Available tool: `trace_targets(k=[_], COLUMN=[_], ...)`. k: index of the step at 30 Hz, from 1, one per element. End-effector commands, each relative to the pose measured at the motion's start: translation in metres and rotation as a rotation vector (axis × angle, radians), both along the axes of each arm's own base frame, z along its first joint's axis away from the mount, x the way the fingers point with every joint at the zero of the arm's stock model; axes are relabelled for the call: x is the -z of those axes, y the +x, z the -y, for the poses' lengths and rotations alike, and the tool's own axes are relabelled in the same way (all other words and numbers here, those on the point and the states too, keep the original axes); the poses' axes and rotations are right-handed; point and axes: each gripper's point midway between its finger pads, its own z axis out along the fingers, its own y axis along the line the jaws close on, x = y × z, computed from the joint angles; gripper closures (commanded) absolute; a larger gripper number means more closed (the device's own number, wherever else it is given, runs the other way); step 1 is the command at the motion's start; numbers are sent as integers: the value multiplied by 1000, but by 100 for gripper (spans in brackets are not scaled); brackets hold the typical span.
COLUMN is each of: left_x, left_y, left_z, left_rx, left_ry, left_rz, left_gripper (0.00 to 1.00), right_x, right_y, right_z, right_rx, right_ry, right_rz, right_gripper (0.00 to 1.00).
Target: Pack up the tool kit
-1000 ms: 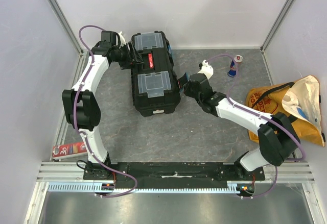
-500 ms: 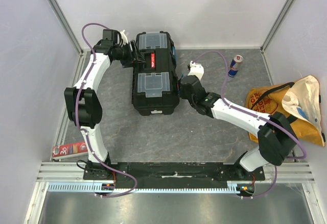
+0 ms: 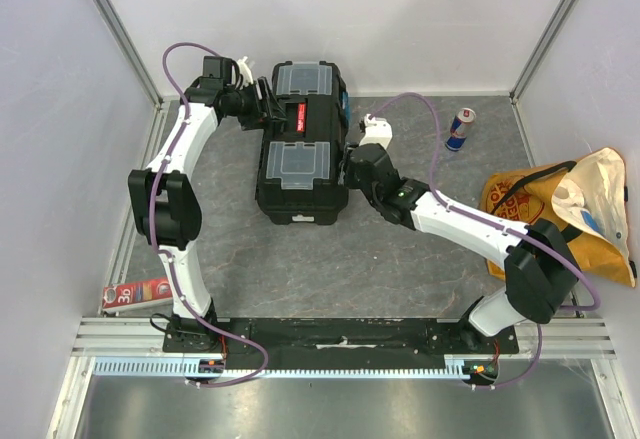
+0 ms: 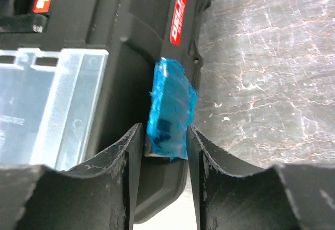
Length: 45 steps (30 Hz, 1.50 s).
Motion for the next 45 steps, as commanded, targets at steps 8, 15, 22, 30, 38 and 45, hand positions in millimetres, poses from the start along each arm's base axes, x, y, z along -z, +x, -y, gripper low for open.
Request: trace_targets(k=[8,15,22,30,38,45], left_x=[21,24,25,27,28,30], left_y=[-22,-23,-23,-24,-25,-24], left_z=[39,36,35,32,31,31], left_rx=[151,140,137,132,131,132], left_ry=[-54,-32,-27,-7,-5,-6], left_rz=[-60,-65,-68,-69,-73,-77], left_gripper=[37,37,37,37,37,37], right_x=[-42,-34,-50,-46,-63,-52], right_y=[3,7,7,9,-3,-6], right_z=[-44,-44,-40,-48,-58,-70], right_rx=[-127,-157,-160,-213,-316,-367], right_ry=[202,275,348,442,495,498], right_rz=[52,-5,2,-60,-42,-93], right_gripper=[52,64,41,38,36,41])
